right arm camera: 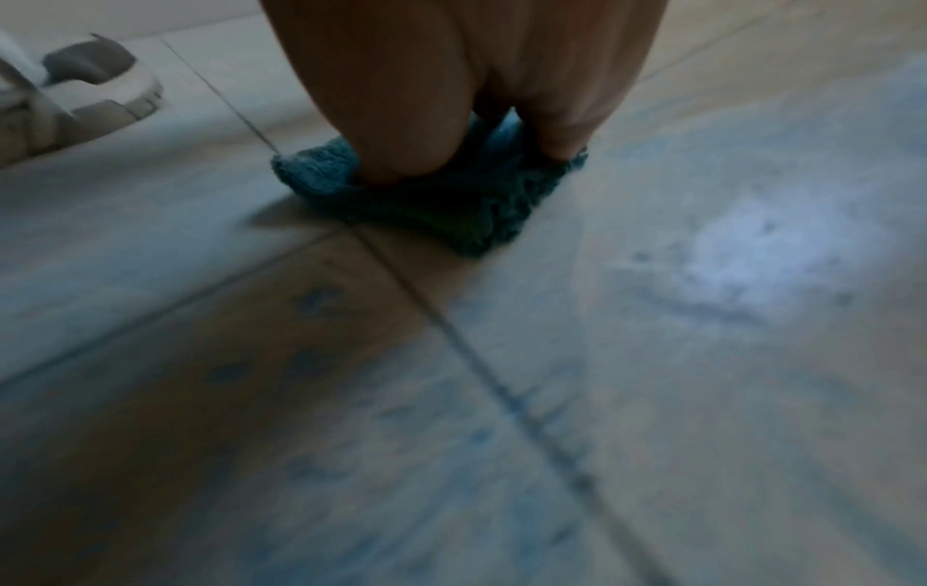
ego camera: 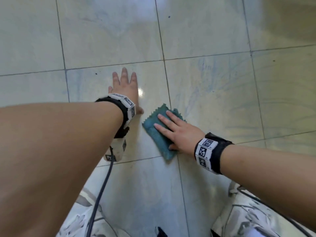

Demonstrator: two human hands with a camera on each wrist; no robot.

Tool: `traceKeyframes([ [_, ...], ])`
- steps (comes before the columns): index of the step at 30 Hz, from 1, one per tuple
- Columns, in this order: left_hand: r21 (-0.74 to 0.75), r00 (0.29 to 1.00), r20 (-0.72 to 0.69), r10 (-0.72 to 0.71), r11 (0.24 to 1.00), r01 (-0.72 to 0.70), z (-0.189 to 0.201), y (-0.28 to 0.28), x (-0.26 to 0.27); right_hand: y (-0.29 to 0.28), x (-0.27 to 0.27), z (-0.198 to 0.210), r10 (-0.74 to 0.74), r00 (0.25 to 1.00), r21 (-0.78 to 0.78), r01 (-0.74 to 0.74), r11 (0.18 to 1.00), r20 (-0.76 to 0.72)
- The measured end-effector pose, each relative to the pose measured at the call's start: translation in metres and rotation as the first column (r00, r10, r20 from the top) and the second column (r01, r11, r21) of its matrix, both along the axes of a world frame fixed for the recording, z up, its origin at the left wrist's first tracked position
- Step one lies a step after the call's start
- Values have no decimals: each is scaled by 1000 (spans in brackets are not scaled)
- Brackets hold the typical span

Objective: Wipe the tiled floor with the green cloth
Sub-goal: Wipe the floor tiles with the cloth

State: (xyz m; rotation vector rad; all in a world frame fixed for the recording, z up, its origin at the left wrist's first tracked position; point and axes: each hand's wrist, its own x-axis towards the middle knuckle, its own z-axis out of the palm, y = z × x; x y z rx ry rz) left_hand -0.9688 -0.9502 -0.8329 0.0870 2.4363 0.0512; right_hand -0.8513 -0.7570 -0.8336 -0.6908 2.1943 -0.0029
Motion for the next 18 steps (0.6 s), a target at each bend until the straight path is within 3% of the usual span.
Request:
traceKeyframes([
  [2, 4, 1000, -5, 6, 1000, -6, 2, -1, 3, 6, -32, -2, -108, 994, 2, 108, 994, -34],
  [5, 0, 1000, -1, 6, 1000, -6, 5, 2, 12, 13, -105, -2, -399, 909, -15, 401, 916, -123],
  [9, -14, 999, 29, -35, 999, 36, 1, 9, 21, 22, -172, -1, -463, 864, 60, 482, 874, -198],
  [13, 7, 999, 34, -17, 1000, 16, -1, 9, 22, 6, -129, 4, -326, 932, 35, 335, 942, -157],
  [15, 16, 1000, 22, -12, 1000, 12, -3, 9, 22, -5, -75, 3, -140, 985, -1, 140, 990, -98],
  [18, 3, 1000, 8, -15, 1000, 15, -1, 11, 23, -16, 0, -1, 130, 990, -30, -132, 991, -58],
])
